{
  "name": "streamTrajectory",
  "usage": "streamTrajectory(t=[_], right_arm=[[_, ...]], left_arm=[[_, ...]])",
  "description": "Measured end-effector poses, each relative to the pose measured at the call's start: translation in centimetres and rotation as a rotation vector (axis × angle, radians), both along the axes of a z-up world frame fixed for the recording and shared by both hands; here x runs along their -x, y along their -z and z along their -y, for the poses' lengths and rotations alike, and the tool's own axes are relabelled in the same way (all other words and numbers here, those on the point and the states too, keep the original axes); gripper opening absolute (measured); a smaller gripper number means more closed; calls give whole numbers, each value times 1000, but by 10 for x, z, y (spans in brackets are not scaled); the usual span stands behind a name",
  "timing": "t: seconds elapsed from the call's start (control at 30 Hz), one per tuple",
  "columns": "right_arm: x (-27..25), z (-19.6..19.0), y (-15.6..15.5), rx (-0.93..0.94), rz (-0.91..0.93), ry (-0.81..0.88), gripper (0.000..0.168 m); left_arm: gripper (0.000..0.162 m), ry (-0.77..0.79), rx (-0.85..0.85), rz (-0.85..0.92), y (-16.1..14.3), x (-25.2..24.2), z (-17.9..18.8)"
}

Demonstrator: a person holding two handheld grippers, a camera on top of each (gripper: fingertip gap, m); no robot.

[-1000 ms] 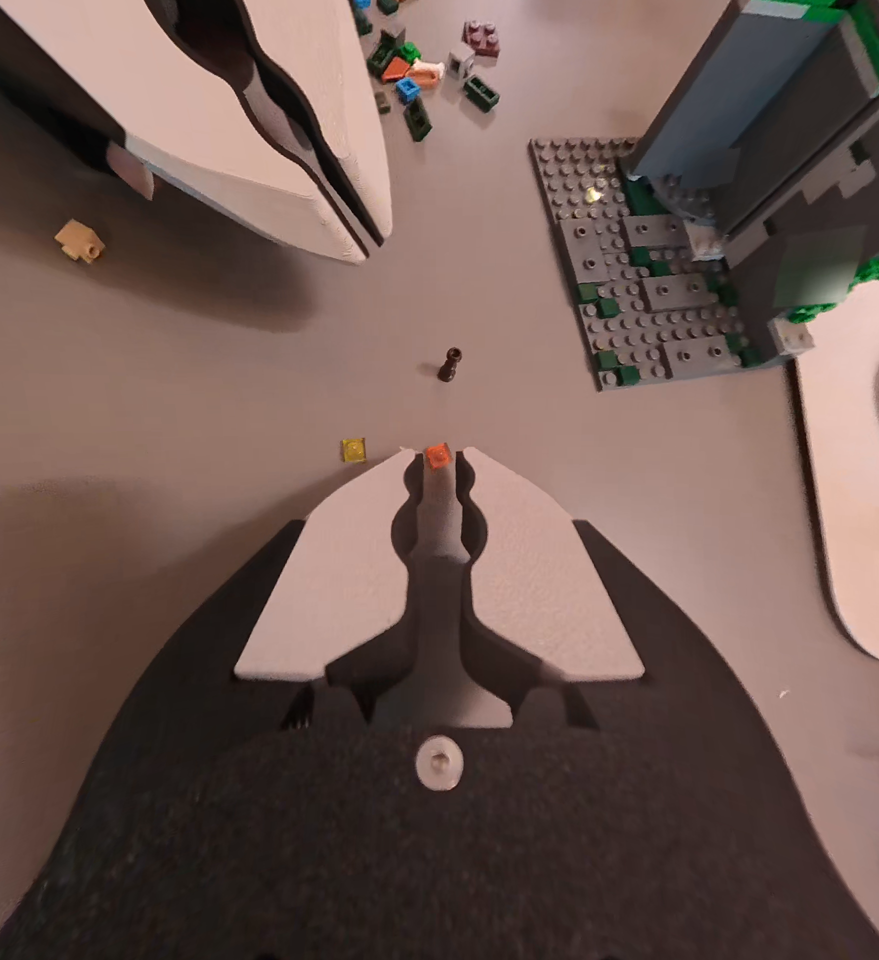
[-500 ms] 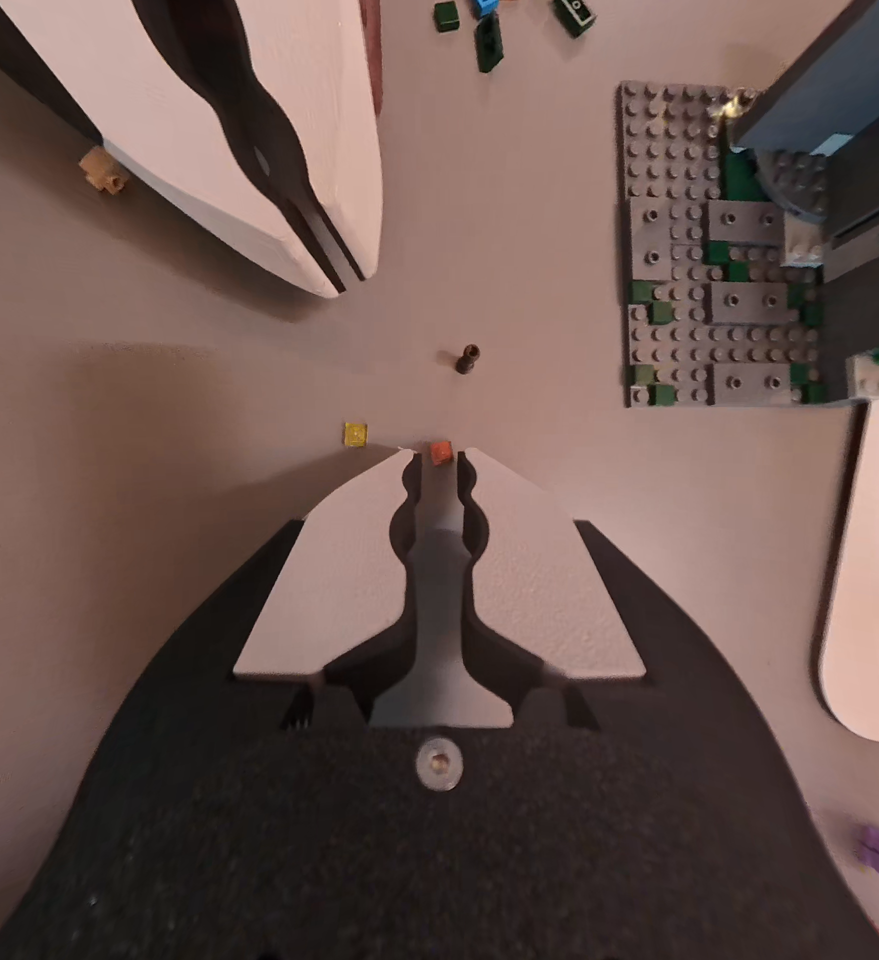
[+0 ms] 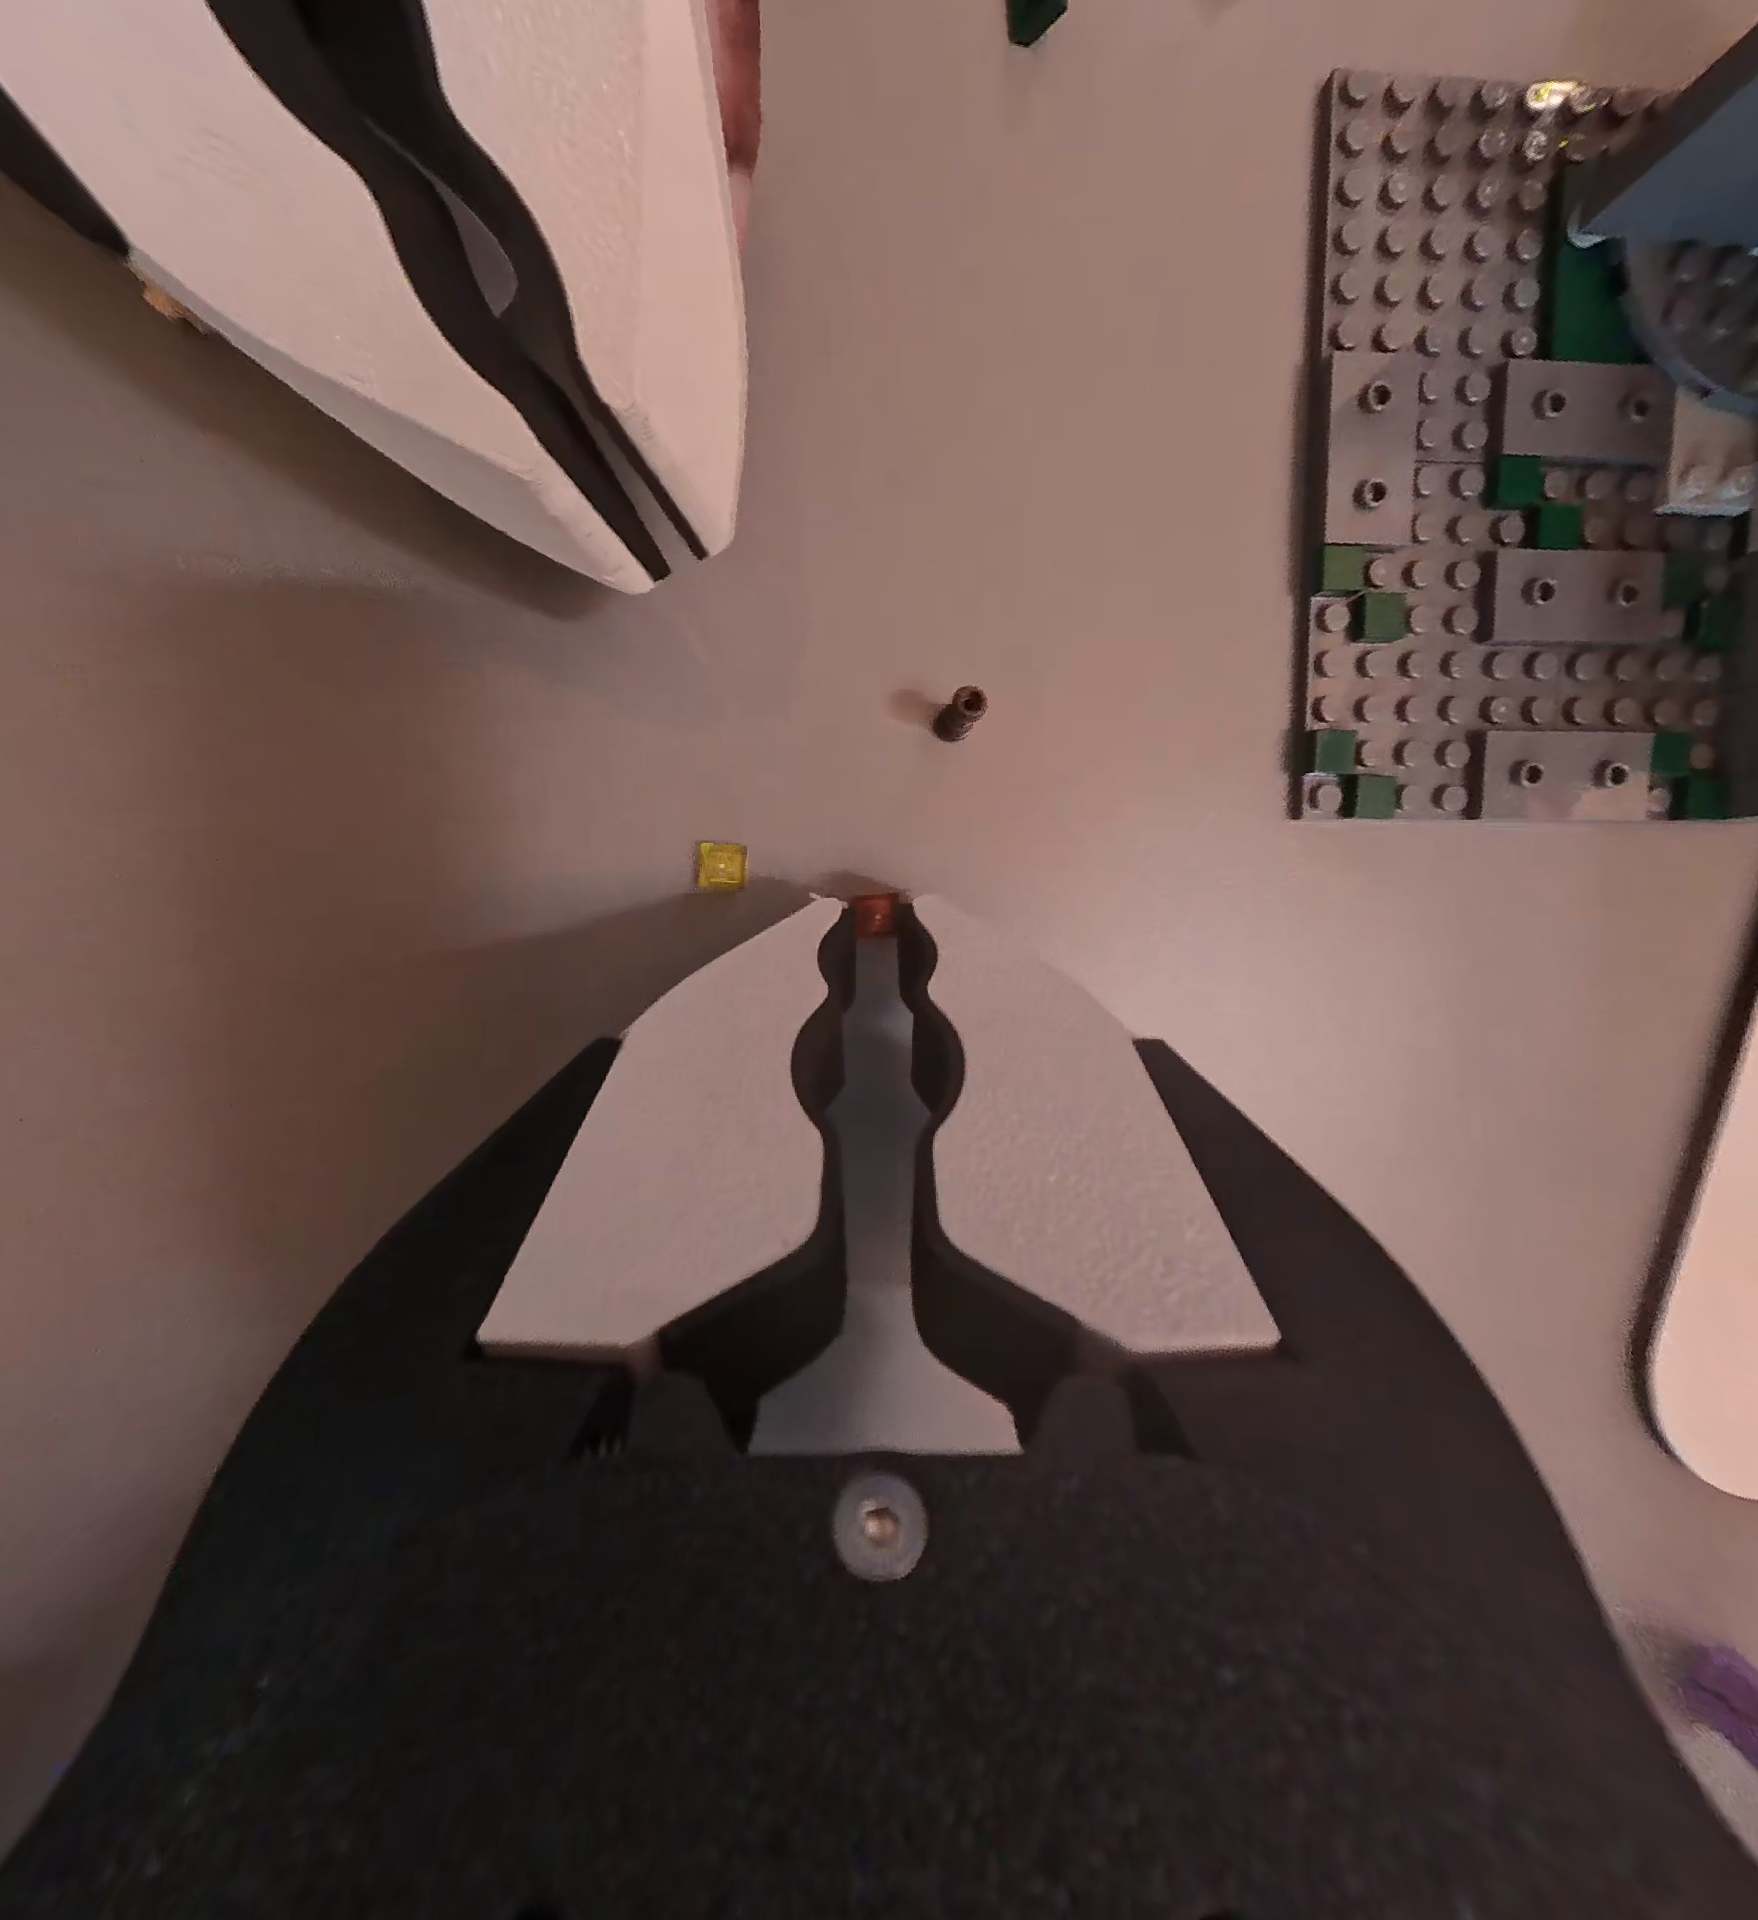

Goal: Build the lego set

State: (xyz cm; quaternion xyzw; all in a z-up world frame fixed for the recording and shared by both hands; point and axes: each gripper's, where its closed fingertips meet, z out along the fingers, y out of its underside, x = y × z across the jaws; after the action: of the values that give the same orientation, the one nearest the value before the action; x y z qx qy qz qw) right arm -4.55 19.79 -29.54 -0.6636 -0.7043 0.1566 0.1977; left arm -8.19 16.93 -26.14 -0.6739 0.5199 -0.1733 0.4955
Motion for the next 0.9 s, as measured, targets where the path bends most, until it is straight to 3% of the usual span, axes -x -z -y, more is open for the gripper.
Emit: streamTrajectory(t=[0.2,0.9], right_arm=[[4,22,-16,51,-92,23,7],[10,29,-3,89,-46,78,8]], left_arm=[[5,5,-1,-20,3,-1,1],[4,11,-7,-15,2,0,2]])
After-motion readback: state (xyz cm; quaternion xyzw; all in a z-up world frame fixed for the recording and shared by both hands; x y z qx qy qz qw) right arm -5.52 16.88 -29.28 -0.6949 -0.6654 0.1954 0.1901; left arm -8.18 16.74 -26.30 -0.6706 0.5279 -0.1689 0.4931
